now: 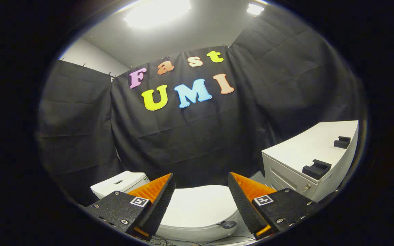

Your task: Open the toilet lid.

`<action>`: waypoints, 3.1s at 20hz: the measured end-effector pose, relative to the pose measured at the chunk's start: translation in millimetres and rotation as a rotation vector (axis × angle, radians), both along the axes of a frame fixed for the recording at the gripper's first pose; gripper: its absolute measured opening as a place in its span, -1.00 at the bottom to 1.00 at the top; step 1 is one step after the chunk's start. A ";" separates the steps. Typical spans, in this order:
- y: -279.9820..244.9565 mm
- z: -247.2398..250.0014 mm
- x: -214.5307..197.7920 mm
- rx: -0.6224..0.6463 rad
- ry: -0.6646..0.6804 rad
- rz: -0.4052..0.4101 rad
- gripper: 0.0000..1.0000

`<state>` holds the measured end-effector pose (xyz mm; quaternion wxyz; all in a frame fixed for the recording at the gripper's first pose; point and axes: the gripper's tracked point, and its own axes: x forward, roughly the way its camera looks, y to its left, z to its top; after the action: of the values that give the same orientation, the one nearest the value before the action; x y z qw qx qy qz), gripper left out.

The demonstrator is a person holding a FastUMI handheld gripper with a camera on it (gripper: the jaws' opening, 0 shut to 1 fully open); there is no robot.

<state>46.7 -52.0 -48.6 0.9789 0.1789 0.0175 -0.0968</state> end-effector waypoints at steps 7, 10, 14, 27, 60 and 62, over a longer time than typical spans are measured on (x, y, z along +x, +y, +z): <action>-16.2 -62.5 16.8 0.192 0.072 -0.060 0.91; -14.4 -90.8 18.8 0.294 0.091 -0.069 0.91; -20.8 -124.7 15.0 0.440 0.108 -0.130 0.91; -22.5 -217.9 3.3 0.775 0.178 -0.279 0.90; 1.9 -274.9 28.6 1.069 0.282 -0.282 -0.99; 1.8 -273.8 28.8 1.040 0.310 -0.269 -1.00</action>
<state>75.5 -50.2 -322.4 0.7266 0.6227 0.1837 -0.2248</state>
